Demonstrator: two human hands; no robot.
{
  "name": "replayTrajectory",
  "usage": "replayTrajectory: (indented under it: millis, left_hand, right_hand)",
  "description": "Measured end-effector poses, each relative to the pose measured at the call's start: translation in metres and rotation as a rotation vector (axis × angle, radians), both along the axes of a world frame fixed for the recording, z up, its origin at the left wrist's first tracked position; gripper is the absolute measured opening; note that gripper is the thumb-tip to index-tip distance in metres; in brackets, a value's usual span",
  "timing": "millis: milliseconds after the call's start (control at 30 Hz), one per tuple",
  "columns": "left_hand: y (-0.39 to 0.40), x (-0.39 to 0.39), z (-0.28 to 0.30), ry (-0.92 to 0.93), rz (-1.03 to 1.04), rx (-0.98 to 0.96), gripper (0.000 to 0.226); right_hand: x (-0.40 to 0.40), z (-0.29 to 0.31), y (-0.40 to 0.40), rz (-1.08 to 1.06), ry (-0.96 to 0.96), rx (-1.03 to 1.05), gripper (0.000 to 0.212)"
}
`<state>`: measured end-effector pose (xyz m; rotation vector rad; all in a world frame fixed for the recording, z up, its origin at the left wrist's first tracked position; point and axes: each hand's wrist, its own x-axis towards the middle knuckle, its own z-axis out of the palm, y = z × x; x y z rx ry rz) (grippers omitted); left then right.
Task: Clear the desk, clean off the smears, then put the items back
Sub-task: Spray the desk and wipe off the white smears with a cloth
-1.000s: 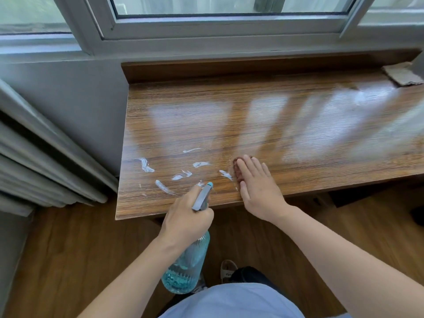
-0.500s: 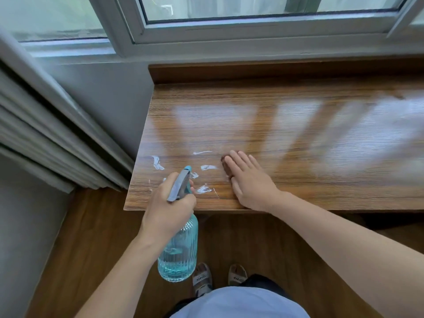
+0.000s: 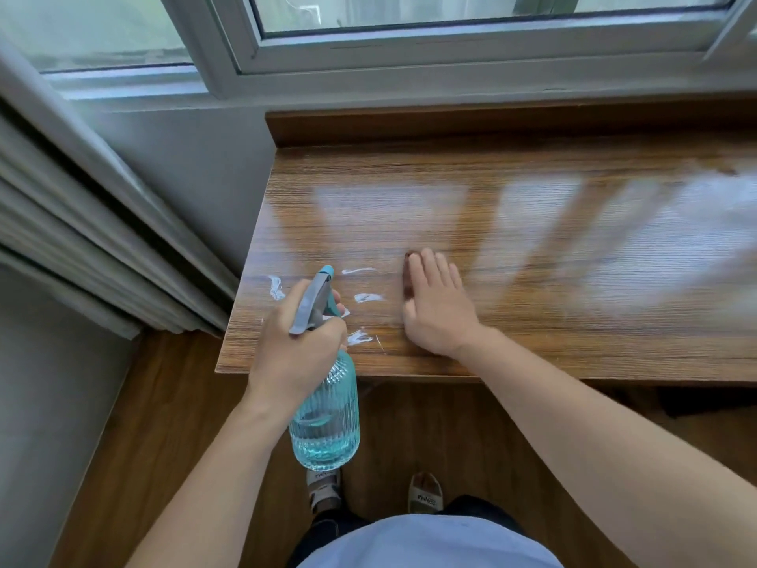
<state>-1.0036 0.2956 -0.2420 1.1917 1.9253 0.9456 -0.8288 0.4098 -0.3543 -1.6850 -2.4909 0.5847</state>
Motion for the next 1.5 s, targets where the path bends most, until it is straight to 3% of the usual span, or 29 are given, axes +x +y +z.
replayTrajectory:
  millis: [100, 233, 367, 533, 667, 800, 967, 1167, 1267, 1400, 1500]
  left_hand:
    - [0.009, -0.009, -0.003, -0.012, -0.027, 0.012, 0.022]
    - [0.020, -0.028, -0.009, 0.016, -0.079, 0.004, 0.022]
    - [0.031, -0.052, -0.007, 0.039, -0.149, 0.013, 0.018]
    - [0.041, -0.076, 0.001, 0.063, -0.212, 0.032, 0.015]
    - [0.045, -0.085, 0.004, 0.025, -0.249, 0.032, 0.013]
    - [0.046, -0.090, 0.006, -0.003, -0.273, 0.029, 0.018]
    - [0.039, -0.092, 0.003, 0.083, -0.368, -0.036, 0.019]
    - [0.029, -0.081, -0.011, 0.246, -0.445, -0.261, 0.023]
    - [0.027, -0.077, -0.019, 0.256, -0.422, -0.323, 0.021]
    - [0.026, -0.076, -0.027, 0.235, -0.425, -0.348, 0.023]
    - [0.021, -0.075, -0.027, 0.221, -0.449, -0.347, 0.022]
  right_hand:
    - [0.026, 0.004, -0.040, 0.239, -0.011, 0.019, 0.069]
    - [0.053, 0.009, -0.030, 0.389, -0.204, 0.124, 0.078]
    - [0.037, 0.002, 0.031, 0.157, -0.272, 0.161, 0.082]
    - [-0.012, -0.003, 0.053, -0.139, -0.079, 0.050, 0.066]
    - [-0.005, 0.002, 0.001, 0.083, 0.015, 0.039, 0.062]
    - [0.025, 0.012, -0.057, 0.230, -0.070, 0.011, 0.062]
    - [0.022, -0.001, -0.024, 0.043, -0.168, 0.076, 0.063]
    - [-0.026, -0.006, 0.033, -0.270, -0.018, -0.008, 0.061]
    - [-0.027, -0.003, 0.011, -0.190, 0.038, 0.037, 0.057]
    - [0.009, -0.001, -0.022, 0.002, -0.027, 0.098, 0.056]
    - [0.035, -0.002, -0.021, -0.063, -0.078, 0.098, 0.058]
